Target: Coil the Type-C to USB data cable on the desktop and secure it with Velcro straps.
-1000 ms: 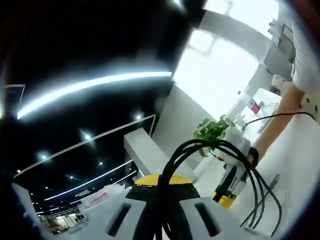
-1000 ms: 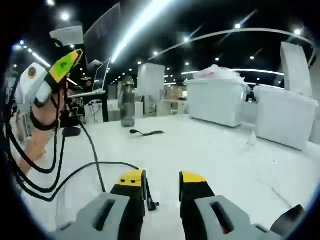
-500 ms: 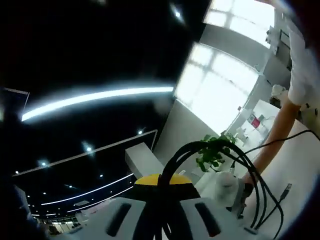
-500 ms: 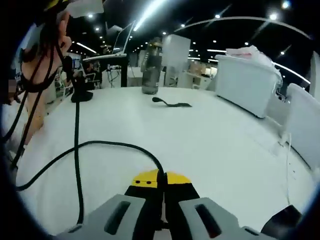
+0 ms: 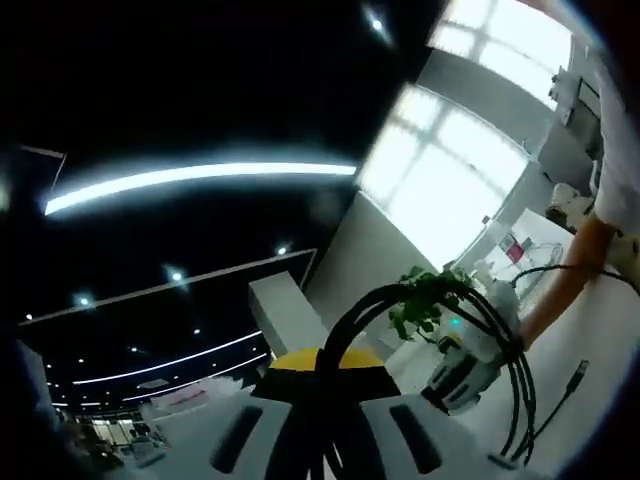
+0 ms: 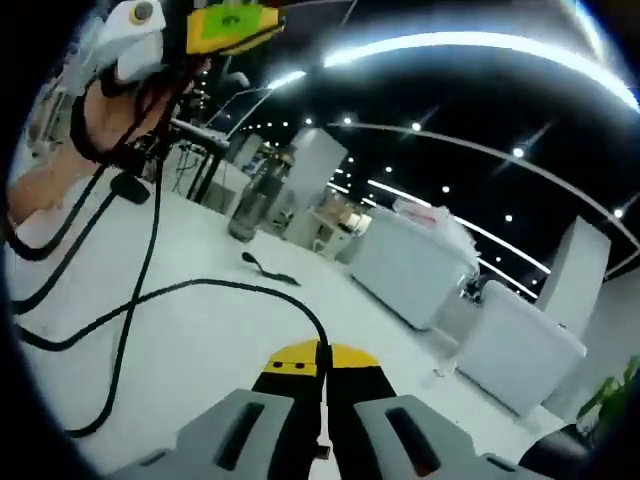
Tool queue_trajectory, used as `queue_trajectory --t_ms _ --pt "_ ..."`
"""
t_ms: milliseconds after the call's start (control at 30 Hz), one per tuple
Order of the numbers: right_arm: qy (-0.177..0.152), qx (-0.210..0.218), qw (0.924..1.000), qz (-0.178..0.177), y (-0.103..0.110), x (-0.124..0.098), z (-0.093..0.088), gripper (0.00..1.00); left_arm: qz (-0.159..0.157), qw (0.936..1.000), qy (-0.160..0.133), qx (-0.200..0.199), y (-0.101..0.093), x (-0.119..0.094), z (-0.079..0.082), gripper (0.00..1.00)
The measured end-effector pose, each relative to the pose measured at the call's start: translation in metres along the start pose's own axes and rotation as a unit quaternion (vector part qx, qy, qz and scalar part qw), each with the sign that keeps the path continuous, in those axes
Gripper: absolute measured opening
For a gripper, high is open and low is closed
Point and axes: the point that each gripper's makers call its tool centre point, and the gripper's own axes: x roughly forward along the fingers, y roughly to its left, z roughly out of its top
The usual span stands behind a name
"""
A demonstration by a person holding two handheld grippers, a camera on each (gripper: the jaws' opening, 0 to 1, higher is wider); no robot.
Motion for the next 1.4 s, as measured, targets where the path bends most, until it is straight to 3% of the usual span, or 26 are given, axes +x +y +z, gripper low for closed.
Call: queue_trajectory --t_ms 167,267,333,400,467,533,567,600,633,700,733,767,800,867,933,1067,1200,1233,1267,1333,1400 --pt "-0.07 -0.026 0.9945 -0.074 -0.035 -0.031 0.046 0.0 0.005 0.9992 0.037 -0.01 0.011 0.01 -0.037 0.04" --pt "-0.108 -0.074 0.9847 -0.115 -0.04 -0.054 0.073 0.0 0.001 0.9985 0.052 -0.015 0.009 0.013 -0.052 0.04" --pt "-0.125 -0.089 0.9817 -0.113 -0.031 -0.064 0.086 0.0 -0.005 0.998 0.061 -0.019 0.006 0.014 -0.059 0.04" --pt "-0.107 -0.084 0.9872 -0.083 -0.019 -0.058 0.078 0.0 -0.003 0.9977 0.068 -0.01 0.005 0.014 -0.061 0.04" --pt "-0.077 -0.014 0.9948 -0.065 -0.016 -0.046 0.051 0.0 -0.006 0.9983 0.058 -0.005 0.005 0.013 -0.055 0.04" --pt "-0.045 0.034 0.9976 -0.04 -0.013 -0.036 0.028 0.01 -0.005 0.999 0.045 0.007 0.005 0.012 -0.046 0.04" --pt "-0.025 0.088 0.9953 -0.033 -0.017 -0.031 0.011 0.01 -0.001 0.9993 0.037 0.011 0.006 0.012 -0.041 0.04" --pt "-0.024 0.127 0.9913 -0.026 -0.018 -0.029 0.005 0.01 -0.002 0.9994 0.033 0.01 0.006 0.012 -0.038 0.04" --pt "0.0 0.194 0.9809 0.003 -0.014 -0.022 -0.011 0.03 -0.002 0.9996 0.028 0.01 0.006 0.011 -0.034 0.04" --pt "0.03 0.284 0.9578 0.036 -0.005 -0.015 -0.033 0.12 0.004 0.9997 0.02 0.012 0.01 0.011 -0.028 0.04" --pt "0.038 0.311 0.9482 0.053 0.002 -0.012 -0.041 0.19 0.006 0.9998 0.015 0.01 0.011 0.01 -0.025 0.04" --pt "0.047 0.322 0.9433 0.065 0.008 -0.009 -0.048 0.21 0.007 0.9999 0.01 0.006 0.012 0.009 -0.021 0.04" --pt "0.054 0.318 0.9438 0.073 0.013 -0.007 -0.052 0.22 0.007 1.0 0.004 0.005 0.013 0.008 -0.018 0.04" --pt "0.065 0.271 0.9559 0.094 0.027 -0.002 -0.057 0.23 0.006 0.9999 -0.005 0.006 0.013 0.008 -0.011 0.04" --pt "0.066 0.251 0.9589 0.116 0.043 0.001 -0.053 0.23 0.003 0.9999 -0.012 0.006 0.011 0.008 -0.007 0.04" --pt "0.107 0.217 0.9573 0.158 0.065 0.013 -0.06 0.23 -0.003 0.9997 -0.022 0.012 0.005 0.007 0.0 0.04" --pt "0.142 0.205 0.9509 0.183 0.08 0.017 -0.076 0.22 -0.007 0.999 -0.04 0.019 -0.001 0.004 0.013 0.04" --pt "0.154 0.198 0.9499 0.186 0.084 0.015 -0.08 0.2 -0.008 0.9987 -0.045 0.021 -0.002 0.003 0.017 0.04" --pt "0.144 0.207 0.9502 0.183 0.084 0.017 -0.077 0.17 -0.009 0.9984 -0.05 0.023 -0.003 0.002 0.021 0.04" --pt "0.159 0.2 0.9475 0.192 0.086 0.015 -0.079 0.05 -0.011 0.9976 -0.064 0.025 -0.005 0.001 0.03 0.04" --pt "0.158 0.166 0.953 0.199 0.087 0.014 -0.078 0.04 -0.012 0.997 -0.072 0.025 -0.007 0.0 0.034 0.04"
